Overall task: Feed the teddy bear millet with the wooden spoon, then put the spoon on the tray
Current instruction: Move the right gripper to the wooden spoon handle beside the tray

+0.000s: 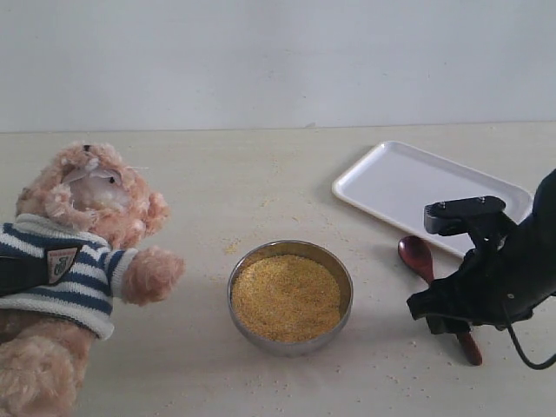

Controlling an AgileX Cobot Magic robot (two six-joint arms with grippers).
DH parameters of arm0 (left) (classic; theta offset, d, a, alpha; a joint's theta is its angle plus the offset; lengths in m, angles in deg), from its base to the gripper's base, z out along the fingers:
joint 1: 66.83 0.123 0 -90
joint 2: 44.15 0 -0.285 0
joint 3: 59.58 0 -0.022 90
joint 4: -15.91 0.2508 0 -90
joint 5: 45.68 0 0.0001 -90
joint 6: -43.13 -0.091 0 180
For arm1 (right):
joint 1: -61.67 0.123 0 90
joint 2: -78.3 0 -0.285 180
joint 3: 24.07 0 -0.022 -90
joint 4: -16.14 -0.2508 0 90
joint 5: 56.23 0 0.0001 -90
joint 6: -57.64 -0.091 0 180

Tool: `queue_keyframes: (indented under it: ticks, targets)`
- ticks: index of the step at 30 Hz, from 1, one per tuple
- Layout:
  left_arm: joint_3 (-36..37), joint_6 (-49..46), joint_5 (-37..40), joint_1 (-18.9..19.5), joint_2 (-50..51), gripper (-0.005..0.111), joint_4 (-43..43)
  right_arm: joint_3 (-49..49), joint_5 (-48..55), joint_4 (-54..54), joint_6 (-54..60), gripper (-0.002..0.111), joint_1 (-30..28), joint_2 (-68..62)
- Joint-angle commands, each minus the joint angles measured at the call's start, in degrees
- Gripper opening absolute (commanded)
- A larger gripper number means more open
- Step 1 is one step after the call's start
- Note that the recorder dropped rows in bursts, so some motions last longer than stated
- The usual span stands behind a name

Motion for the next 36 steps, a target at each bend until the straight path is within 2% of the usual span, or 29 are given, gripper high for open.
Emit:
queue_keyframes:
  ticks: [1,7,16,22,27,36]
  targets:
    - [0.32,-0.51,1.13,0.13,-0.59,0.005,-1.32,4.19,-5.32,-0.43,0.71,0.065,0.09,-0.12]
    - [0.32,-0.51,1.13,0.13,-0.59,0.005,-1.32,9.17,-14.68,-3.46,2.62,0.066,1.77,5.08]
    - [0.32,-0.51,1.13,0.13,-0.59,0.005,-1.32,13.20,-19.80,-7.10,3.85,0.066,7.38,8.70]
    - [0.32,-0.51,1.13,0.13,-0.59,0.005,-1.32,20.19,-33.54,-11.91,3.85,0.066,7.38,10.31]
    - [0.32,-0.51,1.13,0.13,-0.59,0.005,-1.32,21.42,-33.01,-11.66,3.29,0.066,7.38,10.56]
    - [0.32,-0.51,1.13,0.13,-0.59,0.005,-1.32,21.42,-35.54,-11.40,4.69,0.066,12.02,10.46]
